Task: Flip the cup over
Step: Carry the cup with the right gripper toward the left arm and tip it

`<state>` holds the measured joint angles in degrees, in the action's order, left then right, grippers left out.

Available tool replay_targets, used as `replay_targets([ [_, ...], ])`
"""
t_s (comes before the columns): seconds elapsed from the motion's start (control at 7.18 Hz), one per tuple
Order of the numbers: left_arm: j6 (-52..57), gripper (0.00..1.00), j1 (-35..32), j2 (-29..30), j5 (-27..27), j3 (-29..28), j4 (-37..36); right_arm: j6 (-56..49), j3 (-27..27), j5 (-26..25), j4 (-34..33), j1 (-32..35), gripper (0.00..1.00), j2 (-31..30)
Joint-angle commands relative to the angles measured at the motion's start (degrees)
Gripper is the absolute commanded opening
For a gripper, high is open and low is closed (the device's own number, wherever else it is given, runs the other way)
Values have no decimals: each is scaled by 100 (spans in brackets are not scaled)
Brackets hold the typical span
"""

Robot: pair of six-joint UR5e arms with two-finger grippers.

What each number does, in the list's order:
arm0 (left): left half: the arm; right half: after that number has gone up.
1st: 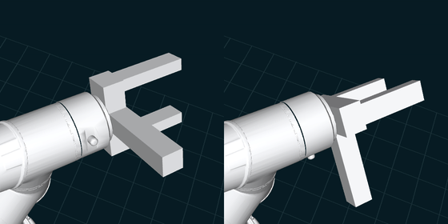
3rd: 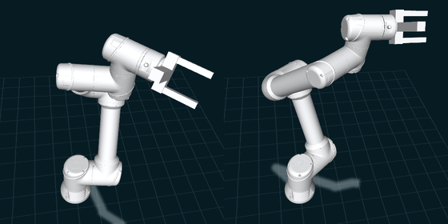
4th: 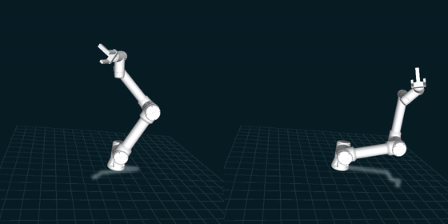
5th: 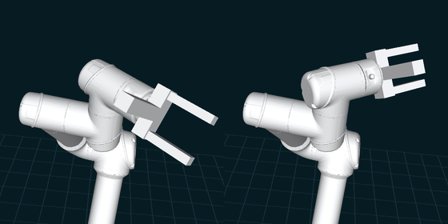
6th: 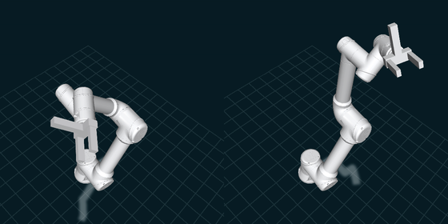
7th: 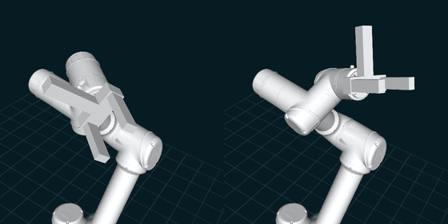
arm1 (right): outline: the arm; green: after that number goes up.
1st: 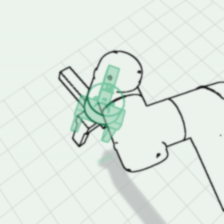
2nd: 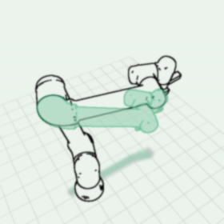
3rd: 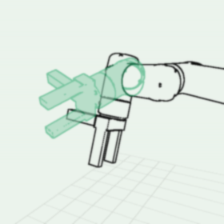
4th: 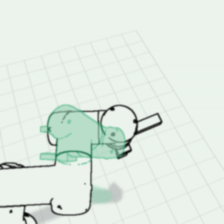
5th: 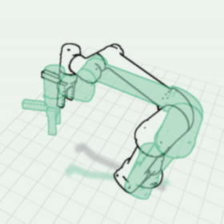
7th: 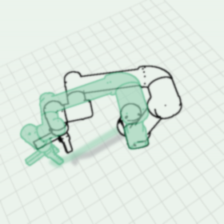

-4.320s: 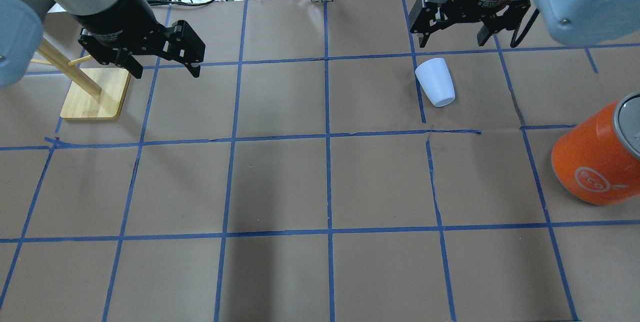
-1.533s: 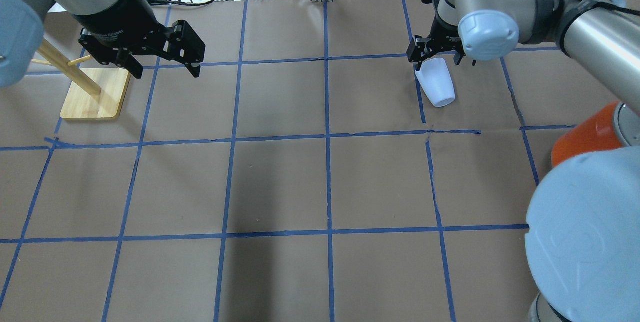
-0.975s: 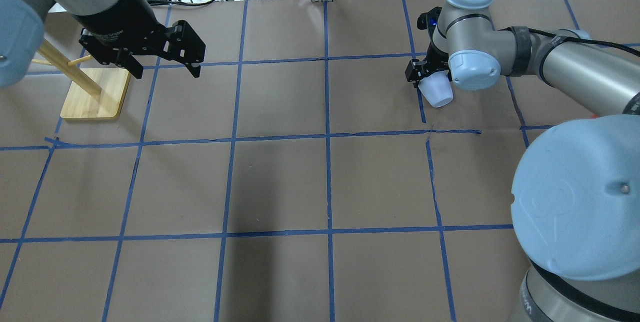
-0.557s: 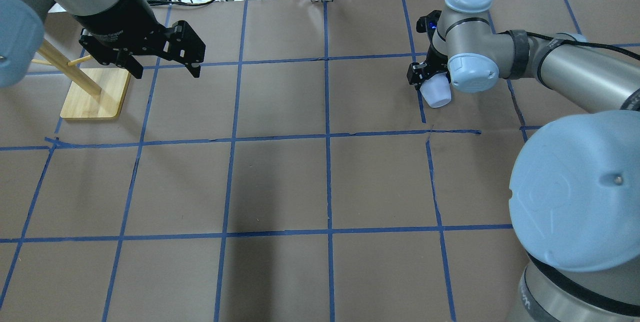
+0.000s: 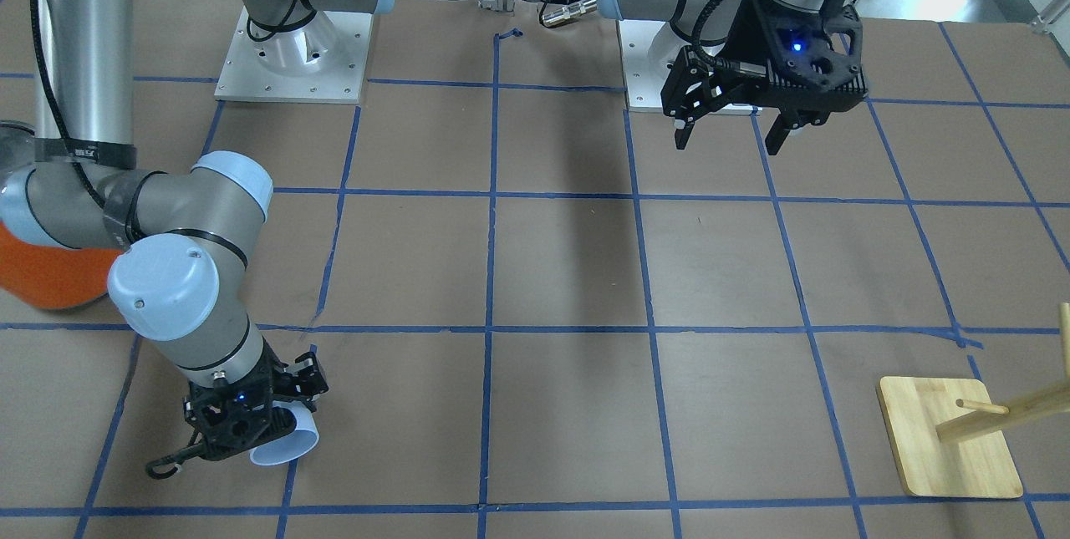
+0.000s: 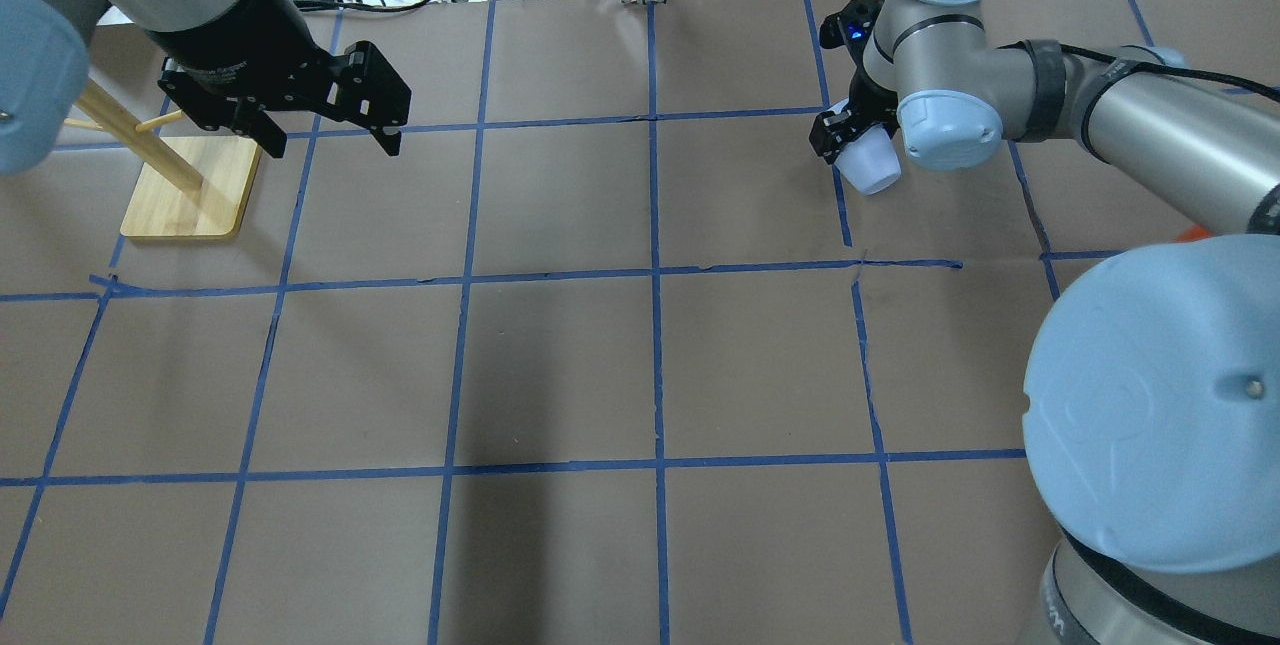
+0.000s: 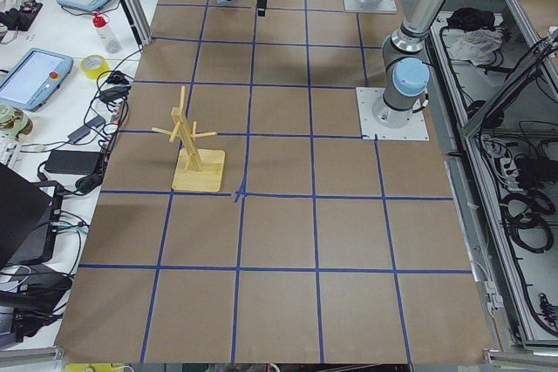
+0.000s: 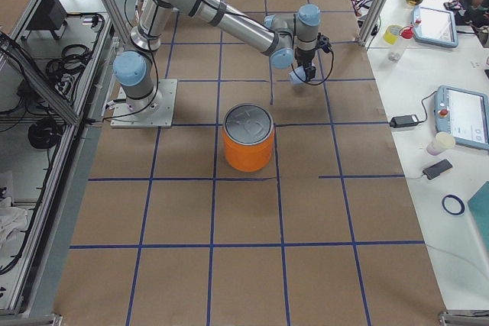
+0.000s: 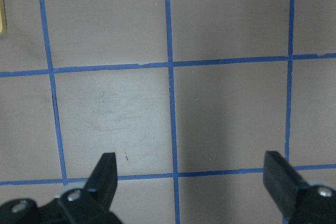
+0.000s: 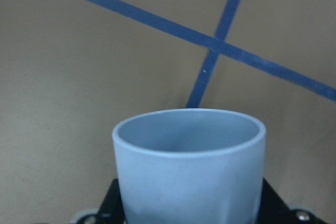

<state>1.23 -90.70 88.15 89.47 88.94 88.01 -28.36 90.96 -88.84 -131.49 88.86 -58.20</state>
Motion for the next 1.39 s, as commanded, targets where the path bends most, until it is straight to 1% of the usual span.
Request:
replay_targets([
  [0.0, 0, 100, 0, 0, 0, 0, -12, -1964, -296, 42, -69, 419, 55, -43],
  [0.14, 0, 100, 0, 0, 0, 0, -12, -2790, -481, 103, -113, 700, 55, 18],
  [0.28, 0, 100, 8, 0, 0, 0, -12, -3033, -631, 321, -122, 937, 55, 28],
  [0.42, 0, 100, 0, 0, 0, 0, -12, -3079, -754, 341, -122, 1262, 55, 115],
  [0.56, 0, 100, 0, 0, 0, 0, -12, -3271, -877, 376, -305, 1648, 54, 307],
  [0.7, 0, 100, 0, 0, 0, 0, -12, -3516, -931, 376, -472, 1956, 54, 474],
  [0.84, 0, 100, 8, 0, 0, 0, -12, -3884, -905, 385, -674, 2046, 54, 650],
  [1.11, 0, 100, 0, 0, 0, 0, -12, -4326, -835, 307, -633, 2519, 55, 696],
  [1.25, 0, 100, 8, 0, 0, 0, -12, -4336, -843, 306, -545, 2583, 55, 643],
])
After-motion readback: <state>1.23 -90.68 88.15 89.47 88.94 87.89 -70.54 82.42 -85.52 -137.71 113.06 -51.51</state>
